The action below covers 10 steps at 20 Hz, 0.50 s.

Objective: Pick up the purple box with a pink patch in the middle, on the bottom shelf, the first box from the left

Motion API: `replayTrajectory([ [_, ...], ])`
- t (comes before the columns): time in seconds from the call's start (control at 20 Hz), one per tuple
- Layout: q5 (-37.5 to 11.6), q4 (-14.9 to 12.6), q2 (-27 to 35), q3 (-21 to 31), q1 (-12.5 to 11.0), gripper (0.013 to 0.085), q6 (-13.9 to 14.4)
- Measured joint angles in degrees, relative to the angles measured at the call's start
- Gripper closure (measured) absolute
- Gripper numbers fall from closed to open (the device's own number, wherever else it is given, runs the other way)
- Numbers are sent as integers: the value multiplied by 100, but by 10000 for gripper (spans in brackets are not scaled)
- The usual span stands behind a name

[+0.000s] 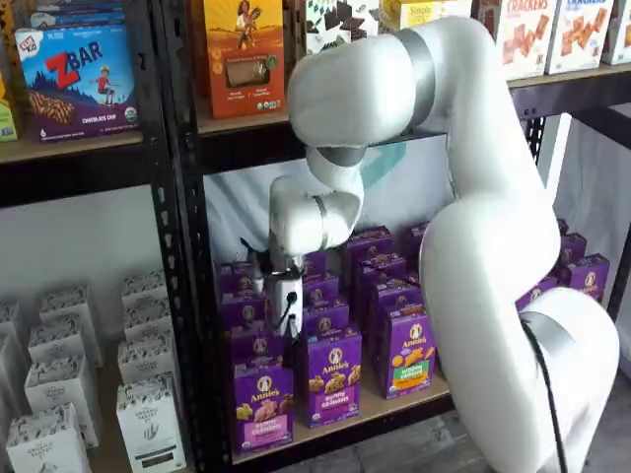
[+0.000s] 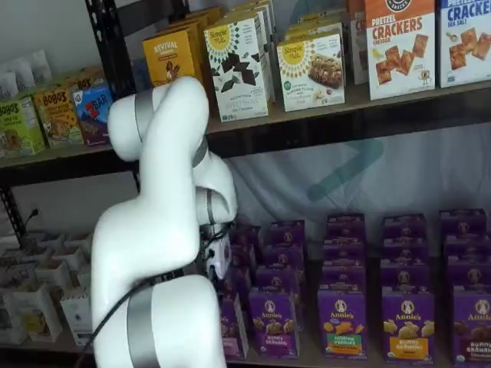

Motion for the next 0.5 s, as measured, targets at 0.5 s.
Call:
replayTrajectory([
  [0.5, 74, 166, 175, -78, -3, 130, -156],
])
